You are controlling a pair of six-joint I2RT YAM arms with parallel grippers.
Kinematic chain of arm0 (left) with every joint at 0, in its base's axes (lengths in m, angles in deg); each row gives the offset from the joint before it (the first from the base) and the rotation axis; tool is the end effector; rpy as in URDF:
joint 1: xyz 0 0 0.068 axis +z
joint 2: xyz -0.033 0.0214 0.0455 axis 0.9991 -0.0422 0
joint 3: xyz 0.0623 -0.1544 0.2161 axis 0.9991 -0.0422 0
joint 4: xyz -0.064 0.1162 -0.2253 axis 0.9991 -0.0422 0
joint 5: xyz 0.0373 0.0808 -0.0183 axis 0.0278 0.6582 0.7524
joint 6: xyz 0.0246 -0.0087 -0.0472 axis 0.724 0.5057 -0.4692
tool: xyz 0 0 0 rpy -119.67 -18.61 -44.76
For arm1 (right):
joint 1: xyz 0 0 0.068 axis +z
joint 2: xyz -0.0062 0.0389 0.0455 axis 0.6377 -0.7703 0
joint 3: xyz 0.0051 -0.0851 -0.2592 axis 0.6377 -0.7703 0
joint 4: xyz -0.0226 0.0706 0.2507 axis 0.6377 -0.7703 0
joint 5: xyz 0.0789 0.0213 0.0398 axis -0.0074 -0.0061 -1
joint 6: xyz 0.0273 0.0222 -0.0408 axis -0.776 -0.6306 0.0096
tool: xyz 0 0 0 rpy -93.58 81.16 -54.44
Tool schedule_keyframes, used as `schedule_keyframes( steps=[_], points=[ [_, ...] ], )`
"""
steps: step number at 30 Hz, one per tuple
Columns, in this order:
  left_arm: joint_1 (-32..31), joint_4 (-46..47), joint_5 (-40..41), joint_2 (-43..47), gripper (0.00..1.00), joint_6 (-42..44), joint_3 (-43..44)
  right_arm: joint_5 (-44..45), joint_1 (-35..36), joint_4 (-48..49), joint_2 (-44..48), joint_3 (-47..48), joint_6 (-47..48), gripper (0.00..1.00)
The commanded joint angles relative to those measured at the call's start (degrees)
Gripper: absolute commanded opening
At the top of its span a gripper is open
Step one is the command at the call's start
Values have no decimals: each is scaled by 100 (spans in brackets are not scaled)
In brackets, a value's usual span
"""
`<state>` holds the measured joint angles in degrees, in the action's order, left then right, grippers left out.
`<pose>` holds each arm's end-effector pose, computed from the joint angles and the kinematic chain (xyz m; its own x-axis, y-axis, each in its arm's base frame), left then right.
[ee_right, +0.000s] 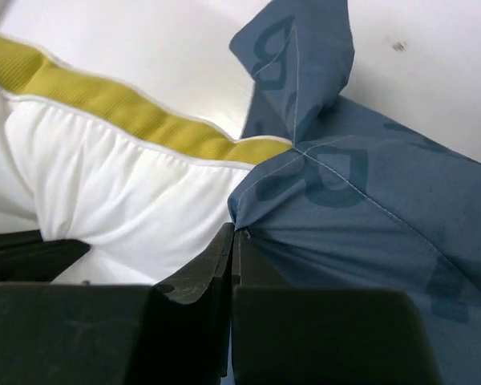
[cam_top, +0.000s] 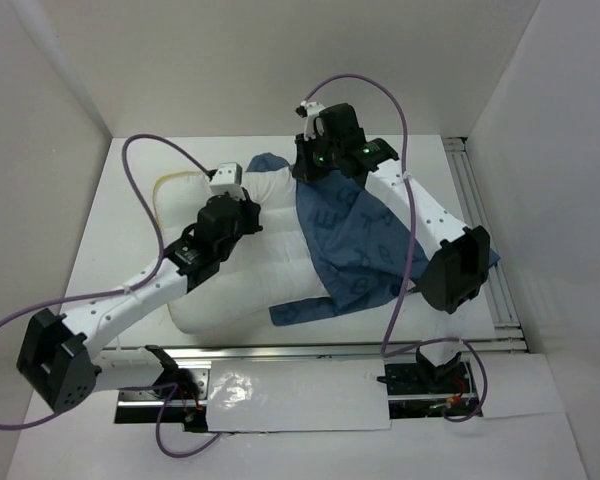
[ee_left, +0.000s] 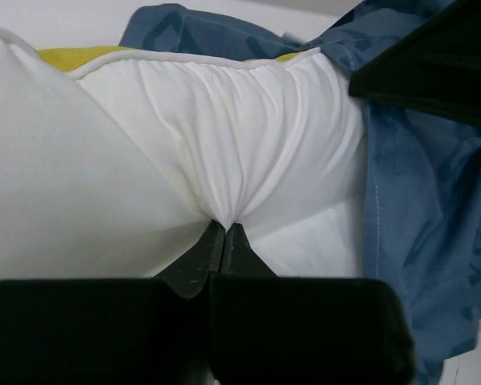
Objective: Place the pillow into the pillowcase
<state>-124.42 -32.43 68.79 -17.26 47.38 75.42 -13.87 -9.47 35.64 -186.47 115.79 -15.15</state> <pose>0.2433 -0.1639 0.3138 -0.3037 -0.3803 -0.8736 0.0813 0.9032 -0.4214 0.3706 0.2248 0.3591 -0.5720 -0.2081 -0.7934 -0.5916 0.7747 0.2232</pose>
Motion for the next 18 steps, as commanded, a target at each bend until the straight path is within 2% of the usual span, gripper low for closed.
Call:
schedule_keyframes(
  steps=[1,5,11,18],
  points=[
    [-34,2057,-117,645,0,471,-189,-950,315,385,428,49,-175,0],
    [-34,2191,-250,927,0,542,-383,-1363,386,516,611,102,-298,0],
    [-34,2182,-302,875,0,77,-384,-2039,1079,736,437,57,-352,0],
    [-95,2324,-286,822,0,-327,-436,-2830,1327,1281,252,312,-536,0]
  ],
)
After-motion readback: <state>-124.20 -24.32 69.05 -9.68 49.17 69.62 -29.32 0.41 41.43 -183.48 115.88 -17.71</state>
